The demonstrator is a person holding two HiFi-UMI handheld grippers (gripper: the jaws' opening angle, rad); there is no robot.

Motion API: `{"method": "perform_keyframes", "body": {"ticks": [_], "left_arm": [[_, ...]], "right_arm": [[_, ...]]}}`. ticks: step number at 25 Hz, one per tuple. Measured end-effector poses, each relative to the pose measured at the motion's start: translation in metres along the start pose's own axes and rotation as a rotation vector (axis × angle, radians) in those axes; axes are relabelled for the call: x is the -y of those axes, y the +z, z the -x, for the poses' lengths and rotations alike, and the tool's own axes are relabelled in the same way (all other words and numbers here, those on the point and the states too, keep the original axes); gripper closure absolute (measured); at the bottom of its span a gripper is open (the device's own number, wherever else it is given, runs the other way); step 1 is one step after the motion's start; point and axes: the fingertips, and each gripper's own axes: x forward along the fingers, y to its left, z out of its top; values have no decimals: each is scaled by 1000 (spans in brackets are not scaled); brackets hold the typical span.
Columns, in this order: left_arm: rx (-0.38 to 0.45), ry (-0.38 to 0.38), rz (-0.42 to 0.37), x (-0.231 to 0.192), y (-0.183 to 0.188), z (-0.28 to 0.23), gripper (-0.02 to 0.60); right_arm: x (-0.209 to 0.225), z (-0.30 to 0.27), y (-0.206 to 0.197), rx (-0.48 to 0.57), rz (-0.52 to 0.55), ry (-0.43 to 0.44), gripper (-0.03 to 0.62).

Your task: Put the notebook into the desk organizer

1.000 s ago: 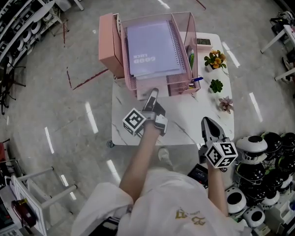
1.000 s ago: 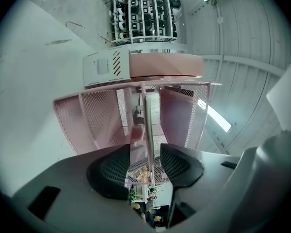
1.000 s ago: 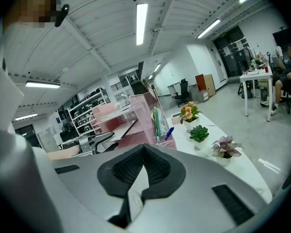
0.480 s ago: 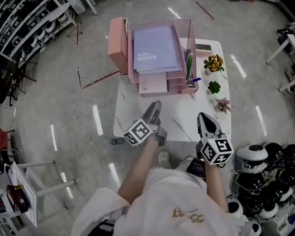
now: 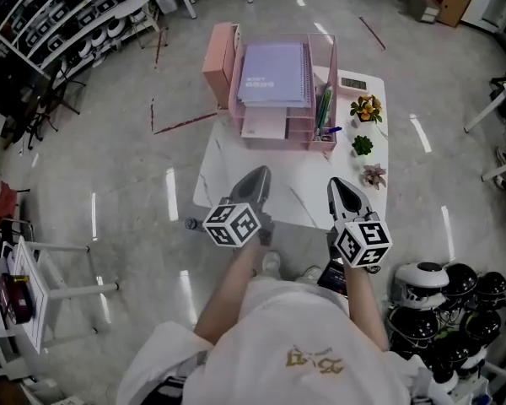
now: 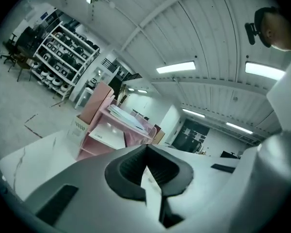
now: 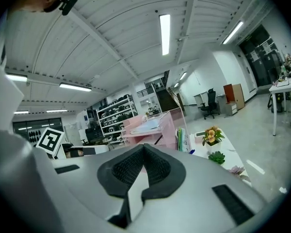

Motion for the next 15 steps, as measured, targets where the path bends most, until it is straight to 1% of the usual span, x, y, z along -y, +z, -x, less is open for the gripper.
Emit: {"method": "perform_keyframes", "body": {"ticks": [5, 9, 15], "left_arm": [[16, 23, 2, 6, -2, 20, 563], [36, 37, -11, 9, 0, 34, 563], [51, 60, -13, 9, 0, 46, 563]], "right_arm": [[-10, 10, -2, -8, 11, 32, 582], [-19, 13, -6, -19, 23, 64, 582], [-21, 20, -11, -33, 27, 76, 582]]}}
